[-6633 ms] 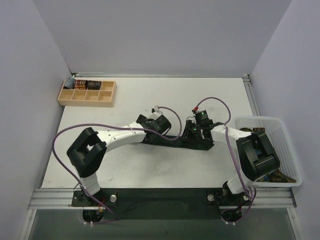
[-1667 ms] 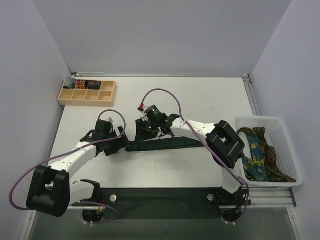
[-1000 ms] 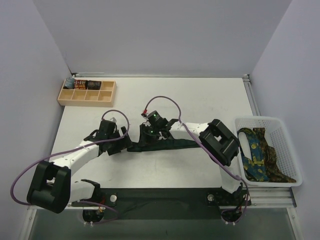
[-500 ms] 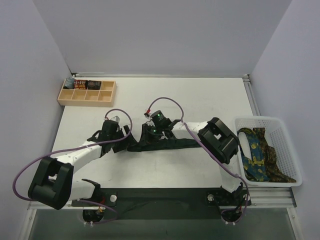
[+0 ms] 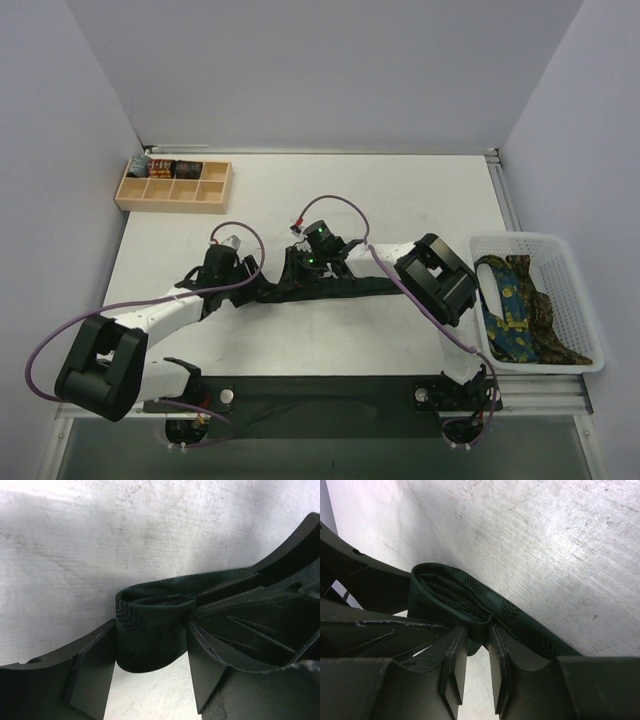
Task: Roll the ties
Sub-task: Roll the tie
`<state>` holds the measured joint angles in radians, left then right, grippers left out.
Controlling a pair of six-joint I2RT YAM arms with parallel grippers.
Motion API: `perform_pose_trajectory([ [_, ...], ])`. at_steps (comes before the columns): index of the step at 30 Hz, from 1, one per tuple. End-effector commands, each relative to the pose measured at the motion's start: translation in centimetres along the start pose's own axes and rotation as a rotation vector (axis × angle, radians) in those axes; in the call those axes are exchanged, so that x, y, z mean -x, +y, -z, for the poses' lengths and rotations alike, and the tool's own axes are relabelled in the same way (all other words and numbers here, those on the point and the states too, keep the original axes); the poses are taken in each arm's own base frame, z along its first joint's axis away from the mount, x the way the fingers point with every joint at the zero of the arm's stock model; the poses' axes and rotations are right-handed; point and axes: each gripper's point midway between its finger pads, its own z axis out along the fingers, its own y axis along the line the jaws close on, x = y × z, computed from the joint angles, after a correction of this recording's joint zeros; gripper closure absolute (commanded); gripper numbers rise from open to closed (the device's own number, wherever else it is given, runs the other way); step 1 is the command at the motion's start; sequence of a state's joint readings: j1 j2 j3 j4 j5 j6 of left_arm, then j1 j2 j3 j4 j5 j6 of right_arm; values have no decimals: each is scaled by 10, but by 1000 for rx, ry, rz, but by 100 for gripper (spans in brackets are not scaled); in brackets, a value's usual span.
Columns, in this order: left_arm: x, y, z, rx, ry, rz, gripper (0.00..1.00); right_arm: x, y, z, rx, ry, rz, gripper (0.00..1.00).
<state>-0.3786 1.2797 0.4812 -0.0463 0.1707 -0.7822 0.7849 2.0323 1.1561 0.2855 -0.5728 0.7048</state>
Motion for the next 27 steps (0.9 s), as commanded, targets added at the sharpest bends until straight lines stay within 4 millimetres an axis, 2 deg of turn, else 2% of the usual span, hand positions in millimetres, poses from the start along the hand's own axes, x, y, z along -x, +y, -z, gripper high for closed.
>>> perform_pose_trajectory([
  [1, -3, -6, 6, -35, -6, -3, 39, -21, -42, -9, -125, 46, -41, 76],
  [3, -2, -7, 7, -38, -11, -4, 41, -20, -42, -9, -122, 45, -40, 76],
  [10, 2, -11, 4, -47, -28, -10, 55, -17, -39, -10, -109, 36, -37, 76],
  [14, 5, -17, 5, -49, -33, -21, 74, -13, -33, -5, -96, 21, -22, 76],
  [15, 6, -17, 5, -40, -36, -23, 84, -13, -32, -3, -99, 16, -19, 76],
  [16, 6, -11, 7, -6, -38, -24, 88, -6, -23, 3, -85, -6, -1, 75],
  [18, 12, -12, 11, 20, -58, -39, 94, -1, -20, 11, -85, -25, 9, 74],
  [19, 13, -2, 15, 76, -69, -50, 96, 7, -11, 21, -77, -58, 23, 73],
  [21, 22, -1, 21, 124, -98, -67, 97, 14, -10, 32, -82, -89, 28, 69],
  [22, 24, 12, 27, 200, -107, -84, 97, 18, -9, 41, -97, -117, 38, 66],
  [24, 31, 14, 34, 248, -129, -112, 98, 20, -19, 52, -137, -134, 47, 62],
  [25, 32, 25, 38, 307, -132, -133, 98, 19, -21, 60, -147, -143, 48, 61],
  [27, 33, 32, 44, 369, -136, -161, 98, 18, -34, 68, -196, -159, 44, 60],
])
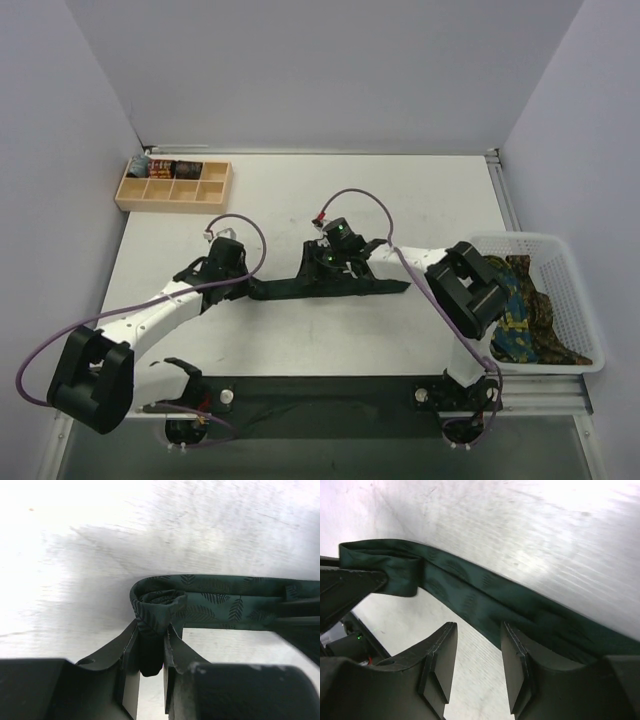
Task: Roll the ties
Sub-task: Roll the tie
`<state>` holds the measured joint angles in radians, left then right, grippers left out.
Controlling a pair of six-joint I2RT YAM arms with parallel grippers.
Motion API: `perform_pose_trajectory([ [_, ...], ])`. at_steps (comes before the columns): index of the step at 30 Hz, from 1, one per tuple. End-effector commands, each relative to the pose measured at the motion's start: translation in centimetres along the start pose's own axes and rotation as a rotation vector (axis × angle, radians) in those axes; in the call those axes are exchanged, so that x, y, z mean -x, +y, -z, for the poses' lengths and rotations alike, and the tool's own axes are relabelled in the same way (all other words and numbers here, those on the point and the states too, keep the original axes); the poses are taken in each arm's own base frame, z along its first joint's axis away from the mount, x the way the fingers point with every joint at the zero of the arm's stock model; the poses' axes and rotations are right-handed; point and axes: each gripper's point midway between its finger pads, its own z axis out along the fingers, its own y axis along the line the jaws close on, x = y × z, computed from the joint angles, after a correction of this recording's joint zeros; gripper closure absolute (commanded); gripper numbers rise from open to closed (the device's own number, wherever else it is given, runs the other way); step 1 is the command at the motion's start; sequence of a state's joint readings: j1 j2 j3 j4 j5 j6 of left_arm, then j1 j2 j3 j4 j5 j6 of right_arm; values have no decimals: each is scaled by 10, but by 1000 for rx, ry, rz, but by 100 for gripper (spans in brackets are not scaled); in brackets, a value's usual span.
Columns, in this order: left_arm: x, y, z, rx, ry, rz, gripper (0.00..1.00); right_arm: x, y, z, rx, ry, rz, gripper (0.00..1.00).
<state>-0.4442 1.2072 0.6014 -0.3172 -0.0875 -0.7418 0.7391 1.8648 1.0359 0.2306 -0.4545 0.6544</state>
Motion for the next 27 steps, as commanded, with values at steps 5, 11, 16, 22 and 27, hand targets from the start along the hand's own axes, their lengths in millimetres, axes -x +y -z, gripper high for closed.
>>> perform_pose_trajectory([
  [5, 20, 21, 21, 239, -67, -149, 100, 6, -50, 44, -176, -85, -12, 60],
  [11, 29, 17, 23, 404, -87, -315, 100, 1, -76, 61, -244, -106, -46, 61],
  [16, 30, 16, 19, 548, -91, -471, 100, -5, -91, 77, -286, -139, -72, 61],
  [22, 29, -1, 12, 658, -99, -635, 100, -7, -102, 102, -338, -196, -85, 62],
  [27, 27, -14, 3, 733, -114, -763, 100, -7, -107, 124, -377, -250, -78, 62],
])
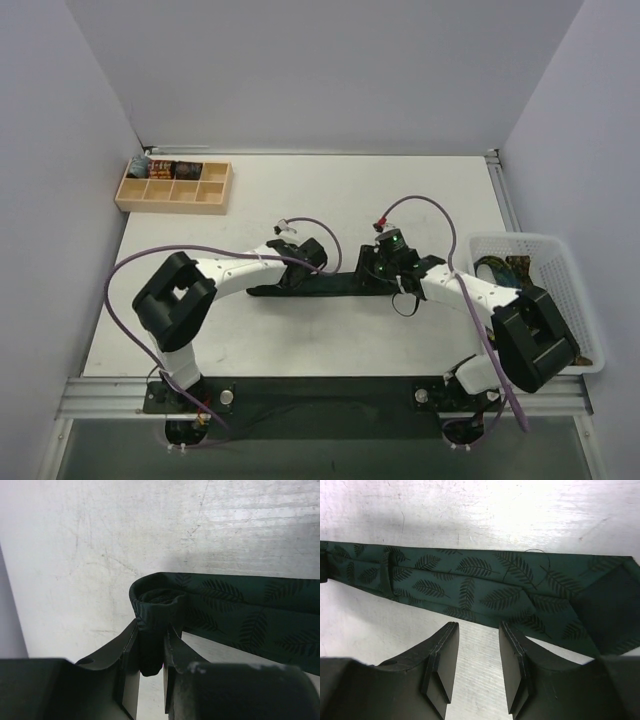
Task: Roll the ties
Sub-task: Roll the tie
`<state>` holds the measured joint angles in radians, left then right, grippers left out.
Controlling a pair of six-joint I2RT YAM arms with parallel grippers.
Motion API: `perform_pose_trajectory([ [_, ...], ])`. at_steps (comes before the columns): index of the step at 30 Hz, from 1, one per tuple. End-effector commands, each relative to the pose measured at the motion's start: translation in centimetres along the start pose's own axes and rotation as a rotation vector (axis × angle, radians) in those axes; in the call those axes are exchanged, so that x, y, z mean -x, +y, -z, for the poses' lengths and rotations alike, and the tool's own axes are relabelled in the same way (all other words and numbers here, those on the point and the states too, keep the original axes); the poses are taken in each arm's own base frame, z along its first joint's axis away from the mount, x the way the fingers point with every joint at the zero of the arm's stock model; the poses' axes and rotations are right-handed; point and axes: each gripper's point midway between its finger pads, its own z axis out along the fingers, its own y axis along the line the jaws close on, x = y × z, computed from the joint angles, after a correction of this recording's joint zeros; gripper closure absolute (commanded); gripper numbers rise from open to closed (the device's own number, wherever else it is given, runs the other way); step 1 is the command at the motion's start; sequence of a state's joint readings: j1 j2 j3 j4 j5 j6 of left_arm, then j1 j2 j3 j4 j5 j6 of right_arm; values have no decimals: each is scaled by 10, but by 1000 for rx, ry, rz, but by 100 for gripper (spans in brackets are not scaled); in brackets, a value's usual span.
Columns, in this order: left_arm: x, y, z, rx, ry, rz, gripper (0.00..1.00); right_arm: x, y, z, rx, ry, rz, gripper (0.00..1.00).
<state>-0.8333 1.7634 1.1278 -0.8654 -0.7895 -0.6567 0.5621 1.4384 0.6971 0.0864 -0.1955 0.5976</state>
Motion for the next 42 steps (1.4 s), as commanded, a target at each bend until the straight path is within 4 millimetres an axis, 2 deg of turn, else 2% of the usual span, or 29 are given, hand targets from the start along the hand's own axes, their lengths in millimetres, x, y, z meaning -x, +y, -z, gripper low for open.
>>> perform_pose_trajectory([
  [1, 15, 1, 10, 96, -62, -107, 100, 2, -21, 19, -79, -52, -7, 62],
  [3, 9, -7, 7, 115, -44, -164, 100, 5, -29, 29, -99, -87, -26, 62],
  [5, 7, -22, 11, 96, -50, -196, 100, -3, -48, 35, -160, -84, -43, 62],
  [7, 3, -35, 11, 88, -47, -234, 99, -7, -56, 44, -175, -97, -48, 62],
  [8, 5, -45, 17, 70, -63, -246, 95, -11, -66, 46, -194, -95, -63, 62],
  [13, 0, -72, 14, 39, -37, -313, 82, -18, -80, 59, -216, -117, -81, 62],
  [16, -1, -79, 15, 18, -23, -326, 71, -22, -81, 64, -209, -123, -93, 62],
  [17, -1, -82, 15, 4, -17, -325, 63, -22, -82, 65, -209, -125, -96, 62],
  [20, -2, -90, 16, -29, 4, -336, 60, -22, -81, 69, -200, -140, -108, 62],
  [22, -1, -94, 18, -47, 10, -332, 50, -22, -81, 72, -199, -142, -108, 62],
  [24, 0, -97, 22, -69, 16, -325, 49, -20, -78, 76, -187, -155, -94, 62],
  [29, 18, -98, 43, -140, -13, -267, 44, -8, -74, 86, -176, -192, -50, 62],
  [32, 21, -105, 52, -196, -3, -244, 36, 0, -70, 92, -170, -214, -25, 62],
  [37, 21, -108, 58, -231, 10, -227, 35, 15, -63, 103, -164, -248, 5, 60],
  [42, 43, -100, 80, -300, -26, -146, 33, 26, -53, 114, -138, -277, 52, 59],
])
